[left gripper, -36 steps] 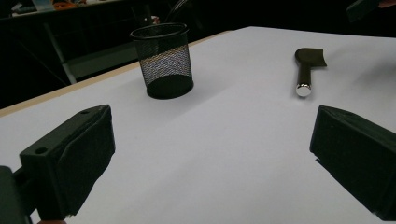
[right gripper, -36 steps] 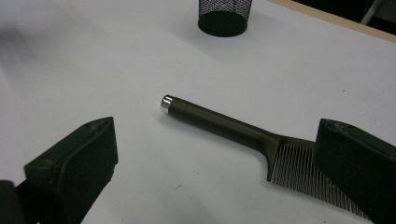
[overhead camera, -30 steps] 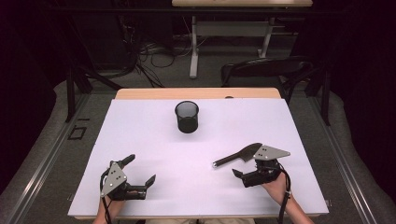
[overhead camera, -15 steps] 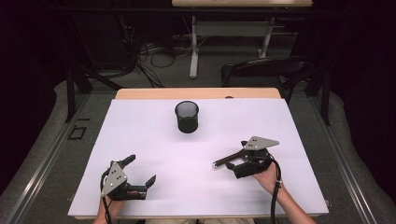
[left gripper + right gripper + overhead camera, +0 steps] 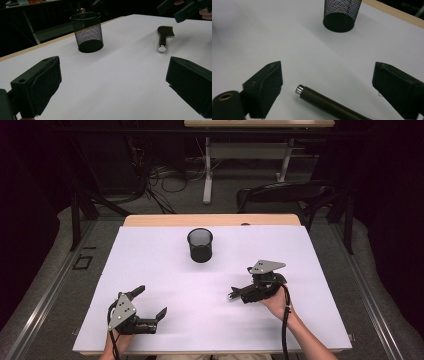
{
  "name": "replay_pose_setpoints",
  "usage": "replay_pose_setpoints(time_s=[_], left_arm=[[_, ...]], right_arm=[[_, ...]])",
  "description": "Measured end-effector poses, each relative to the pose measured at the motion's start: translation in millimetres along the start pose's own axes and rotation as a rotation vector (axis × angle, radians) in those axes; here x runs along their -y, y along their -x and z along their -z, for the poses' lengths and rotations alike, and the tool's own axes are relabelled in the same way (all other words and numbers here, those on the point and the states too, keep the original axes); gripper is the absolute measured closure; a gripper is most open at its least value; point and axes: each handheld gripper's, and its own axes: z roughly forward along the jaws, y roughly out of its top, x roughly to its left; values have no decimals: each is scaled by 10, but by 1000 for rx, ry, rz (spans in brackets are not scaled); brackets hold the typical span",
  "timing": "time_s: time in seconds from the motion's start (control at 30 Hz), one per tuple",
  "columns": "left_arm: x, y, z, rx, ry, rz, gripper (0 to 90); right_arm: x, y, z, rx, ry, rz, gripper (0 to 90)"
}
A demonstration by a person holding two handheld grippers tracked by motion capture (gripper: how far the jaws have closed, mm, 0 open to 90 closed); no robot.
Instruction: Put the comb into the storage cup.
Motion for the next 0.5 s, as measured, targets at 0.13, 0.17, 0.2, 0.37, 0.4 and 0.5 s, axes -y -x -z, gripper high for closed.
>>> replay_pose_setpoints(time_s=[0.13, 0.17, 0.2, 0.37, 0.4, 0.5], left_arm=[[6, -6, -15, 2, -4, 5, 1], [8, -9, -17, 3, -5, 11, 1], [6, -15, -12, 1, -2, 7, 1], [6, -25, -11, -2, -1, 17, 1], [6, -25, -11, -2, -1, 17, 1], [5, -31, -15, -1, 6, 20, 1]], right_arm=[[-24, -22, -37, 2, -19, 9, 217], [-31, -26, -45, 1, -24, 16, 256], [-40, -30, -52, -1, -28, 19, 308], [-91, -58, -108, -15, -55, 53, 708], [-93, -69, -117, -12, -57, 56, 769], [-87, -87, -141, -6, -83, 66, 891]])
